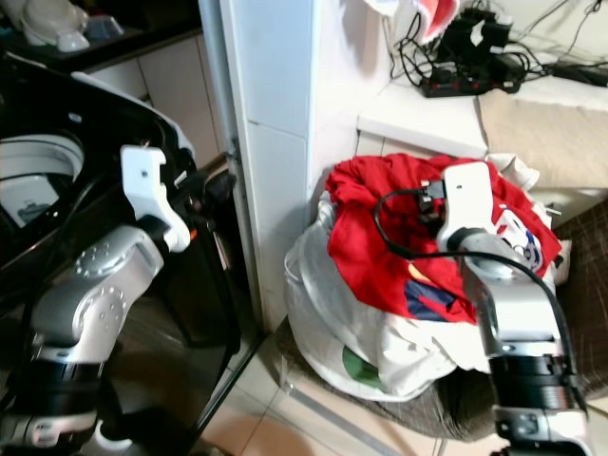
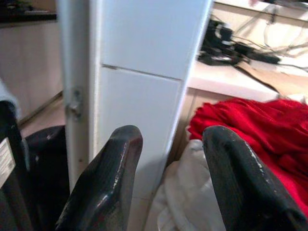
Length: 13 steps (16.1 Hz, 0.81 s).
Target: Clothes washing
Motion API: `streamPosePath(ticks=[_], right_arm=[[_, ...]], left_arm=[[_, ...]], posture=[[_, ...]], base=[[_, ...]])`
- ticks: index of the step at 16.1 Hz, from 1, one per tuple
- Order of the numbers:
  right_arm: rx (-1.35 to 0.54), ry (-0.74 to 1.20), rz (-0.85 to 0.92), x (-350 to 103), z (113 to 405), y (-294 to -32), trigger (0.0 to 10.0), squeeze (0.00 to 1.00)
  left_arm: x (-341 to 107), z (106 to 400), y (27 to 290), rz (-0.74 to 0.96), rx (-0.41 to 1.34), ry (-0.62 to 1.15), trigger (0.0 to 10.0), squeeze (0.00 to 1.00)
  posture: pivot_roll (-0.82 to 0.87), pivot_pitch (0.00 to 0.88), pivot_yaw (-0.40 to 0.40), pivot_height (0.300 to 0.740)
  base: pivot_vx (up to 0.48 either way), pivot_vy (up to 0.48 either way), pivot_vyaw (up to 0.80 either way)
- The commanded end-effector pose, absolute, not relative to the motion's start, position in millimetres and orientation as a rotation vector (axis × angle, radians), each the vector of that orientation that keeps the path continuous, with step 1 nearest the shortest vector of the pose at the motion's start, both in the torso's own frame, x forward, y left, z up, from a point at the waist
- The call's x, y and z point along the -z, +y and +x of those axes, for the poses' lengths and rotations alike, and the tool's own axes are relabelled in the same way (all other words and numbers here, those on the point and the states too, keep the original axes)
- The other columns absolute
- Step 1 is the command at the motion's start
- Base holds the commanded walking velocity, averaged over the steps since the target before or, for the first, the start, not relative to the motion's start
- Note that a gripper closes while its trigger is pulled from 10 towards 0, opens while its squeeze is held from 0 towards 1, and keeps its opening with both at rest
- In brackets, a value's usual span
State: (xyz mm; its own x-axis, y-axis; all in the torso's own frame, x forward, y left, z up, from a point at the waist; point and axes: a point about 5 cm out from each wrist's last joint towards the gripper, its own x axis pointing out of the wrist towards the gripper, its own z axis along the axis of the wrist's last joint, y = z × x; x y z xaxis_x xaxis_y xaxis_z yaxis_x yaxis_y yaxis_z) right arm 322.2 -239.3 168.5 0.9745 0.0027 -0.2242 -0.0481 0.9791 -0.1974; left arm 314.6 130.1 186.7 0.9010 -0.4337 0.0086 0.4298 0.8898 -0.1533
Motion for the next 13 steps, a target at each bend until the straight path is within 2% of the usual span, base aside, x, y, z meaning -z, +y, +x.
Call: streamPosePath(ticks=[1,2,4,5,7,10,11,12,13], right_arm=[[-0.021,0.254,-0.196,-166,323,-243,10.0,1.00],[-0.019,0.264,-0.195,-164,323,-244,10.0,1.00],[0.007,0.355,-0.221,-147,332,-248,10.0,1.00],[0.002,0.374,-0.220,-144,333,-248,10.0,0.00],[0.007,0.472,-0.237,-127,334,-250,10.0,0.00],[0.008,0.486,-0.188,-122,335,-250,10.0,0.00],[0.008,0.492,-0.149,-119,336,-251,2.7,0.00],[0.009,0.494,-0.138,-118,336,-251,1.6,0.00],[0.007,0.500,-0.116,-116,336,-252,0.0,0.00]], left_arm=[[-194,311,128,-0.129,0.484,0.009,10.0,0.00],[-193,310,127,-0.121,0.508,0.014,10.0,0.00],[-189,291,111,-0.043,0.716,0.024,10.0,0.00],[-190,291,111,-0.048,0.721,0.022,10.0,0.00],[-190,288,109,-0.021,0.746,0.023,10.0,0.00],[-192,285,112,-0.014,0.742,0.008,10.0,0.00],[-191,285,114,-0.013,0.733,0.007,10.0,0.00],[-191,285,115,-0.013,0.732,0.008,10.0,0.00],[-191,285,114,-0.011,0.734,0.007,10.0,0.00]], posture=[[-0.05,0.000,0.025,0.740],[-0.05,0.000,0.030,0.740],[-0.05,0.000,0.031,0.740],[-0.05,0.000,0.028,0.740],[-0.04,0.000,0.014,0.740],[-0.03,0.000,0.008,0.740],[-0.02,0.000,0.003,0.740],[-0.02,0.000,0.003,0.740],[-0.02,0.000,0.002,0.740]], base=[[0.000,0.000,0.00],[0.000,0.000,0.00],[0.000,0.000,0.00],[0.000,0.000,0.00],[0.000,0.000,0.00],[0.000,0.000,0.00],[0.000,0.000,0.00],[0.000,0.000,0.00],[0.000,0.000,0.00]])
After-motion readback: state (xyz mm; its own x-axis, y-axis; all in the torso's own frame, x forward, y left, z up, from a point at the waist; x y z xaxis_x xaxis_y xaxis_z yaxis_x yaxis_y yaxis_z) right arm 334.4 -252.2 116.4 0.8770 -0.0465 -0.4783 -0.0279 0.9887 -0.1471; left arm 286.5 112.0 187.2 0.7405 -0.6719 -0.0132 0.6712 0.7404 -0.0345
